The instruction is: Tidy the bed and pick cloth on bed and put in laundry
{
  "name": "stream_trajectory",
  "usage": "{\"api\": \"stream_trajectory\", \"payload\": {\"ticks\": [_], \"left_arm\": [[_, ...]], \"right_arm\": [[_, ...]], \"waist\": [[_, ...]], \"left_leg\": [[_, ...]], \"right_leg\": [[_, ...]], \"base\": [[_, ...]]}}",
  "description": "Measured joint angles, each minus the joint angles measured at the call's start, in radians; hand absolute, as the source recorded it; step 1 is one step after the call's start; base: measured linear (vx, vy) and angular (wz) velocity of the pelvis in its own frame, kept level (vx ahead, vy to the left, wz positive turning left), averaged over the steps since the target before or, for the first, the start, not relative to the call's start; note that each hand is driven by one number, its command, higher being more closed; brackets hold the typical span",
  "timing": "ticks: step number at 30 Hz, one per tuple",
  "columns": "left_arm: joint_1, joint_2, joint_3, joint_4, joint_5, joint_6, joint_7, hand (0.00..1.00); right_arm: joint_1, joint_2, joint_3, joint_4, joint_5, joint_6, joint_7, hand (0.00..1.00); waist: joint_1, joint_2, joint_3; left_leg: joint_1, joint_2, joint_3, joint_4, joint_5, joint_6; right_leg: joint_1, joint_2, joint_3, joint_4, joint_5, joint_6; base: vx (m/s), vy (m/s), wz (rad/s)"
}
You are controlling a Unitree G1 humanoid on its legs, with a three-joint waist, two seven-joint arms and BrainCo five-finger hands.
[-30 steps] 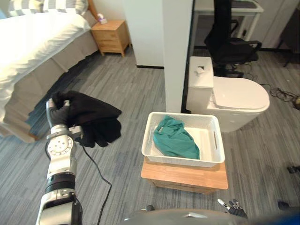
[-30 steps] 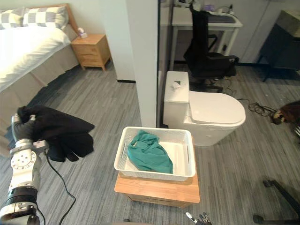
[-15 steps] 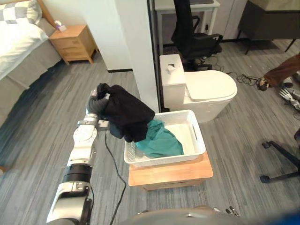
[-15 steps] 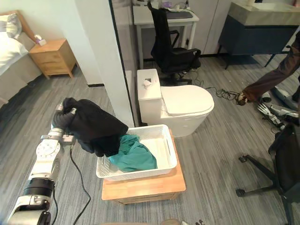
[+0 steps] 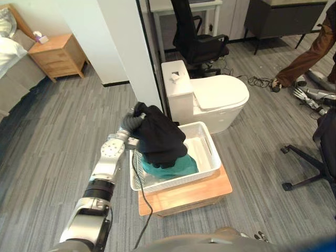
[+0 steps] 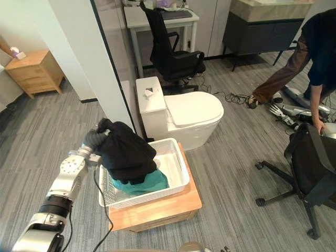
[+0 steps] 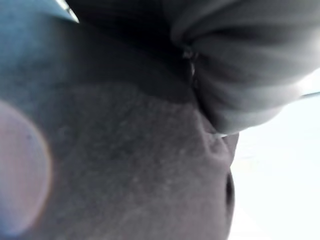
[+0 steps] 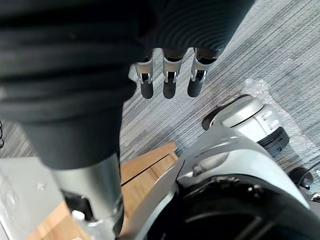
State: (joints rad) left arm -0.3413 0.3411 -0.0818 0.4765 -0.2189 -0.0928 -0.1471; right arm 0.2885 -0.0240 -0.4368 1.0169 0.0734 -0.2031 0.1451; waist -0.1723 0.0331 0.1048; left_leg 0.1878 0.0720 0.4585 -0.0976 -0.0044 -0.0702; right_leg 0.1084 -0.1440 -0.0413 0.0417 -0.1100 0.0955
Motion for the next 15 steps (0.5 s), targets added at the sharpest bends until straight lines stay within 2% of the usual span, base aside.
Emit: {"api": "stream_trajectory", "payload": {"ticks": [3,8,9,13,15], "left_arm": [[0.002,-0.025,-0.028,0.019,0.005,0.007,0.002,1.00],[0.030,-0.063,-0.081,0.022,0.050,0.027,0.014,1.00],[0.040,-0.069,-0.093,0.022,0.070,0.036,0.029,1.00],[0.045,-0.109,-0.109,0.034,0.093,0.066,0.097,1.00],[0.012,-0.140,-0.110,0.065,0.117,0.067,0.172,1.00]], "right_arm": [[0.010,-0.002,0.000,0.000,0.000,0.000,-0.001,0.00],[0.027,-0.027,0.016,0.000,-0.008,0.009,0.000,0.00],[0.025,-0.033,0.017,-0.001,-0.010,0.012,0.000,0.00],[0.001,-0.044,0.016,-0.022,-0.009,0.016,0.000,0.00],[-0.064,-0.061,0.018,-0.027,-0.005,0.017,0.005,0.00]], "waist": [[-0.004,0.001,0.000],[-0.014,0.018,-0.009],[-0.026,0.026,-0.012],[-0.042,0.054,0.006],[-0.049,0.062,0.040]], "left_leg": [[0.000,0.000,0.008,0.000,0.000,0.000],[-0.001,-0.001,0.024,0.000,0.001,0.000],[-0.010,0.000,0.025,0.000,0.001,0.001],[-0.054,0.002,0.041,0.000,0.009,0.005],[-0.113,0.002,0.060,0.011,0.018,0.012]], "right_leg": [[-0.008,-0.001,0.003,0.001,0.000,0.001],[-0.021,0.000,0.015,0.006,0.001,0.003],[-0.033,0.001,0.017,0.011,0.001,0.003],[-0.105,0.001,0.038,0.052,0.000,0.005],[-0.199,-0.001,0.063,0.126,-0.010,0.009]], "base": [[-0.08,-0.022,-0.11],[-0.05,-0.022,-0.09],[0.00,0.000,0.00],[-0.03,-0.023,-0.13],[-0.08,-0.032,-0.19]]}}
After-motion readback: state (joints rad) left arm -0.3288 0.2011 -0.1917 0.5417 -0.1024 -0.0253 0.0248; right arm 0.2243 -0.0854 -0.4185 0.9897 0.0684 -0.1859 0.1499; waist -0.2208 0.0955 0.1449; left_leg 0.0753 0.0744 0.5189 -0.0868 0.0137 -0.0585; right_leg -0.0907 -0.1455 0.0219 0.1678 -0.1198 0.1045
